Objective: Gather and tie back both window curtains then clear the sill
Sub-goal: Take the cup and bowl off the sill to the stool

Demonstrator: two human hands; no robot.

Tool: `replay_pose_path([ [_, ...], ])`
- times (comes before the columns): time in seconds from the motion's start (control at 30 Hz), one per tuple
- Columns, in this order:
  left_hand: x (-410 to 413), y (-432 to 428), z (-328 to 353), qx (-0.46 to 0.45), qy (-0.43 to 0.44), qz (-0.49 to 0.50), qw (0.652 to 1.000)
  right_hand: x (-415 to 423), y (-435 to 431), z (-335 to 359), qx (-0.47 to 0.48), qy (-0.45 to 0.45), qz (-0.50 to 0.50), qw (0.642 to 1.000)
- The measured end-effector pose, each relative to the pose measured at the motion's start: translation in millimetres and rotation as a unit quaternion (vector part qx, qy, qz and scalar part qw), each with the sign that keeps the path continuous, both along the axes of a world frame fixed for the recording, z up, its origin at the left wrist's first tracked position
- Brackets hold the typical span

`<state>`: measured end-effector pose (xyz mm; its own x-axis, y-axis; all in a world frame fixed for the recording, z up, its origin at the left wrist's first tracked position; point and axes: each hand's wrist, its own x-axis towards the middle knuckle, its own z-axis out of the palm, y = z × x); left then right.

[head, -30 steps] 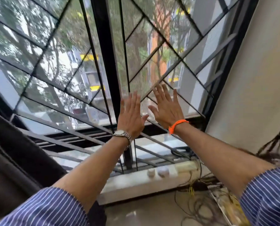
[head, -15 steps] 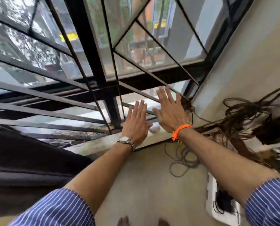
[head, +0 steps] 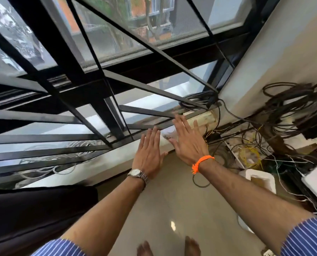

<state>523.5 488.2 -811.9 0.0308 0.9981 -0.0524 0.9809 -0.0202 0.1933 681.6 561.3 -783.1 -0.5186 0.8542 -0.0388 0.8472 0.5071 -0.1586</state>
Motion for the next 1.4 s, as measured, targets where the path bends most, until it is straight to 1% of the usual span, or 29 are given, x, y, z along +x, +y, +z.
replay_pose_path([
  [0.13,-2.5,13.3,-38.3,-0.005,-0.011,-0.005,1.0,-4.4,16.0,-40.6,-0.013,0.004,-0.006,1.0],
  [0.27,-3.3,21.6,-89.0,-0.024,-0.026,-0.016,0.999,-19.0,23.2,-98.2,-0.043,-0.067,0.061,0.995],
  [0.37,-8.5,29.7,-126.5,-0.038,-0.017,-0.042,0.998,-31.9,26.3,-136.0,-0.056,-0.094,0.085,0.99],
  [0.43,-11.0,33.9,-145.8,-0.035,-0.019,-0.026,0.999,-33.6,28.6,-160.5,-0.051,-0.107,0.095,0.988],
  [0.5,-11.8,37.0,-161.4,-0.031,-0.032,0.0,0.999,-29.9,34.0,-182.2,-0.051,-0.084,0.073,0.992],
  [0.57,-14.5,39.6,-175.9,-0.023,-0.044,0.031,0.998,-25.3,39.2,-196.9,-0.073,-0.06,0.038,0.995],
  [0.63,-18.0,43.2,-189.4,-0.016,-0.052,0.07,0.996,-19.4,45.9,-211.5,-0.089,-0.043,0.023,0.995],
  [0.8,-14.8,61.2,-222.8,-0.01,-0.065,0.122,0.99,-8.5,60.7,-236.6,-0.1,-0.028,0.046,0.993],
  [0.97,-13.7,78.9,-239.2,0.018,-0.047,0.188,0.981,-18.6,75.4,-250.6,-0.071,0.005,0.041,0.997],
  [1.03,-13.6,85.9,-240.5,0.01,-0.051,0.214,0.975,-23.1,84.7,-252.3,-0.063,0.015,0.028,0.997],
  [1.13,-14.9,98.9,-244.6,-0.004,-0.07,0.247,0.966,-23.3,96.8,-252.4,-0.063,-0.006,0.008,0.998],
  [1.2,-20.0,104.0,-250.3,-0.006,-0.075,0.25,0.965,-22.6,102.2,-254.6,-0.076,-0.025,-0.002,0.997],
  [1.3,-27.5,105.0,-258.6,-0.001,-0.064,0.217,0.974,-23.2,109.9,-261.0,-0.09,-0.027,-0.025,0.995],
  [1.4,-29.1,110.5,-259.1,0.021,-0.056,0.219,0.974,-26.2,115.0,-268.8,-0.113,0.0,-0.058,0.992],
])
